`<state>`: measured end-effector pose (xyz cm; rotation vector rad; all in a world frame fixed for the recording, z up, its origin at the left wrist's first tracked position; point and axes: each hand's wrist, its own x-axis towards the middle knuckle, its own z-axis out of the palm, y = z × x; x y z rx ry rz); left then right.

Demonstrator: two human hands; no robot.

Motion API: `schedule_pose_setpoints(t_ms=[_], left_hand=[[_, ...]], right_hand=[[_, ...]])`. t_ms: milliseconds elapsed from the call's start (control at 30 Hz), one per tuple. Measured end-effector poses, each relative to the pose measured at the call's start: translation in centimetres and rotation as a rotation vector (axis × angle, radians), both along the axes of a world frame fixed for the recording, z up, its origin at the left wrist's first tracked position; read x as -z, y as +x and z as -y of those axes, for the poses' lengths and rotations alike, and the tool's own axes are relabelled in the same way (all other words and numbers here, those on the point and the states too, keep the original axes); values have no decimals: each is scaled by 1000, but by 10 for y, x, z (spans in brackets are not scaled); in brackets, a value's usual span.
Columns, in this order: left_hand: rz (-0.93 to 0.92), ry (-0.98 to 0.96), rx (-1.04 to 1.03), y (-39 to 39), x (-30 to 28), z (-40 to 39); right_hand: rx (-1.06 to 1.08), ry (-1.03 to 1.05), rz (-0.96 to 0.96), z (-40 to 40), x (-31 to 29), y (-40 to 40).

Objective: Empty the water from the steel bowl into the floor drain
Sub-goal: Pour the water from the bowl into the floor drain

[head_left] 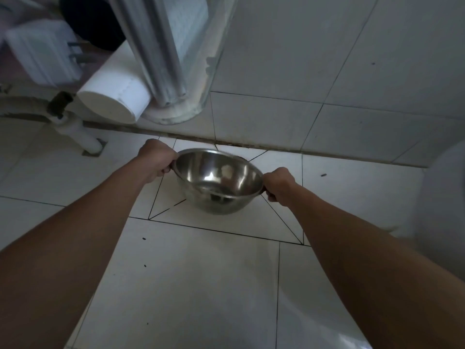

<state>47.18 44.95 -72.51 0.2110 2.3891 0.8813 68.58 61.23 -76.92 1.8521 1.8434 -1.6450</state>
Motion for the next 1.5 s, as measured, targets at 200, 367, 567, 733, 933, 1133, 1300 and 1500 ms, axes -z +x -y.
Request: schedule_pose_setpoints(t_ms=[200, 367, 567, 733, 933, 1133, 1300, 1500], left_hand=[[-136, 1, 125, 7, 5, 4], [-122, 71, 100, 8, 9, 1], [-39, 156, 140, 16, 9, -4], [-20, 270, 150, 19, 9, -8], [-53, 336, 155, 18, 10, -7], [-157, 334, 138, 21, 8, -7], [-183, 336, 143, 20, 7, -11], [-174, 371, 148, 20, 7, -13]], right_hand=[[-7, 289, -82, -2, -4, 3], [96, 361, -159, -5, -4, 0], [138, 515, -266, -4, -14, 4], [215, 591, -346, -5, -20, 2], [274, 623, -396, -6, -23, 1], [315, 610, -425, -7, -22, -2], [336, 598, -442, -5, -27, -2], [336, 601, -394, -8, -25, -1]])
